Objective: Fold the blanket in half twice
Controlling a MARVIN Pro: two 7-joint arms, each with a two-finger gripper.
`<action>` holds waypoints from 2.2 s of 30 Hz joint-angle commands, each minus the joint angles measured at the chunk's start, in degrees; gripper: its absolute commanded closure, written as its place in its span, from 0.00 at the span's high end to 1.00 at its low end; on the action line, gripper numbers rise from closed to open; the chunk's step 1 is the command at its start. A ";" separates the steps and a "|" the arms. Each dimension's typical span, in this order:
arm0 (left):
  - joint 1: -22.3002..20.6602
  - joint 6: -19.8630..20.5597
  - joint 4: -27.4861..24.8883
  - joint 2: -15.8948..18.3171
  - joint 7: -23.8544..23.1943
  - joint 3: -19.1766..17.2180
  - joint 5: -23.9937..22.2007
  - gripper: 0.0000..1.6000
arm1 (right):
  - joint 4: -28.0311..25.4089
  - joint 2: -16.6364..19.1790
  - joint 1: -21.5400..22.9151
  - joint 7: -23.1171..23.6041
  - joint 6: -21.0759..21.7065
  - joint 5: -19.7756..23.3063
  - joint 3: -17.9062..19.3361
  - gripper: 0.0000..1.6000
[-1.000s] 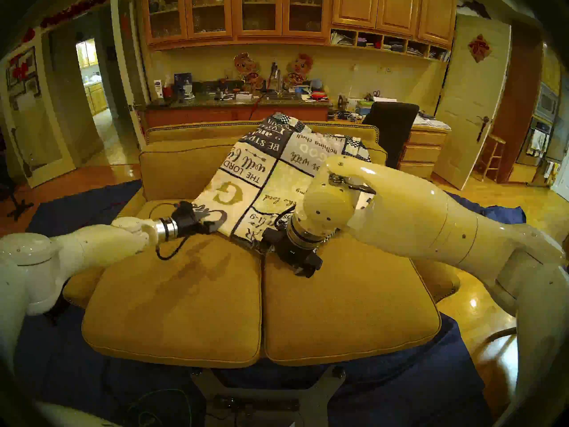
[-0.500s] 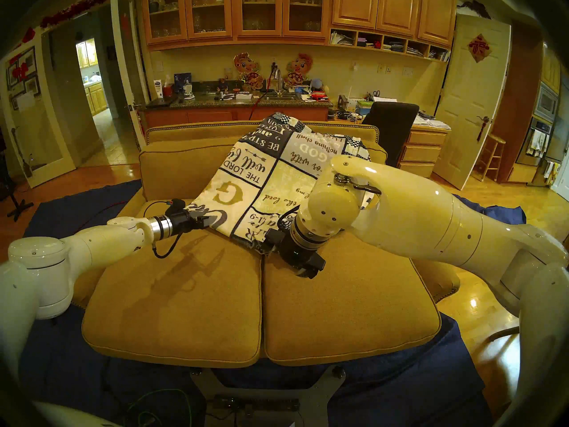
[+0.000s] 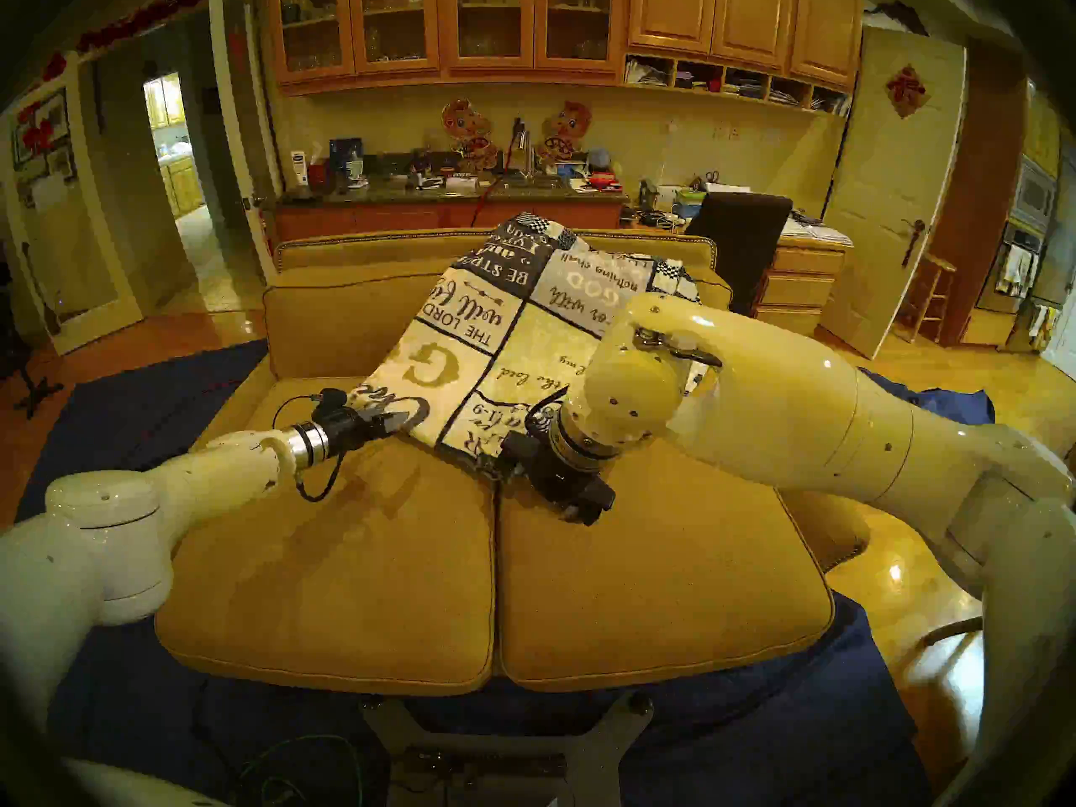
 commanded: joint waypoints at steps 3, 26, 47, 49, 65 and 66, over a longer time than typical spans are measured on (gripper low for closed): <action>-1.23 1.75 2.48 -3.17 0.61 -1.40 -1.36 1.00 | -0.12 0.38 0.62 0.09 -0.07 -0.12 0.58 1.00; -1.66 6.19 4.36 -7.73 6.43 -3.96 -2.72 1.00 | -0.07 1.19 0.99 0.49 0.28 -0.08 0.80 1.00; -1.53 9.25 4.10 -11.05 10.98 -5.79 -3.46 1.00 | 1.12 2.07 1.71 0.74 0.55 -0.25 1.03 1.00; -1.40 9.40 4.11 -11.11 11.16 -5.91 -3.49 1.00 | 1.23 2.07 1.74 0.77 0.60 -0.23 1.02 1.00; -0.26 9.50 3.97 -11.96 10.77 -7.24 -4.07 1.00 | 2.09 1.56 1.99 0.98 1.19 -0.05 0.96 1.00; -0.27 9.48 3.94 -11.99 10.61 -7.28 -4.06 1.00 | 2.14 1.56 2.01 0.99 1.24 -0.03 0.96 1.00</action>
